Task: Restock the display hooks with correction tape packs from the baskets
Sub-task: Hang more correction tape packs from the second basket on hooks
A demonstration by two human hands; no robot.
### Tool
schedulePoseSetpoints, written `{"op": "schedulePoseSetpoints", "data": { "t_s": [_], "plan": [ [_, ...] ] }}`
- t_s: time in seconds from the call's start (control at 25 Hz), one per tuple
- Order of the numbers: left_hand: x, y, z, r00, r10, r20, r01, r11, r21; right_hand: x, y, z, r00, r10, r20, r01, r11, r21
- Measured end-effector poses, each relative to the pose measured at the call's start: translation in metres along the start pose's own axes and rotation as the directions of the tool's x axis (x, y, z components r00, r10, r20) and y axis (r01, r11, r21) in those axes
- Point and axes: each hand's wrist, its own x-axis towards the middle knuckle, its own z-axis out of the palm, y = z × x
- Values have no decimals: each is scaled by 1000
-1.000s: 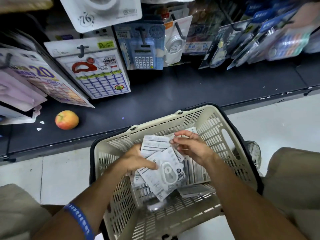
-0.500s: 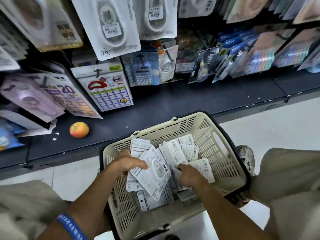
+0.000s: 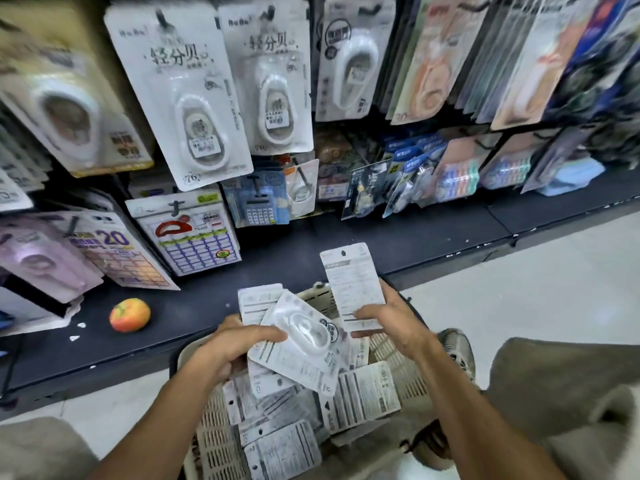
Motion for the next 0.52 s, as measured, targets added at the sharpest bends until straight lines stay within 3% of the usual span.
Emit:
{"op": "schedulePoseSetpoints", "data": {
  "t_s": [0.12, 0.24, 0.28, 0.36, 0.44, 0.52],
  "plan": [
    [-20, 48, 14, 988, 152, 16, -151, 986, -65, -14, -55, -5, 955, -238, -177, 256, 962, 90],
    [-51, 110, 21, 936, 351, -27, -352, 930, -110, -24, -123, -16, 893, -348, -287, 376, 926, 47],
    [-62, 131, 19, 915, 402, -42, -404, 908, -114, -30, -145, -17, 868, -396, -300, 407, 913, -27],
    [-85, 166, 10, 878, 477, -42, -478, 869, -127, -37, -178, -20, 756, -566, -329, 451, 814, -366],
    [-106, 192, -2, 844, 534, -51, -534, 825, -185, -47, -209, -19, 581, -770, -263, 443, 570, -692],
    [-124, 207, -11, 820, 567, -82, -566, 781, -264, -52, -236, -14, 479, -858, -188, 369, 391, -843]
  ]
}}
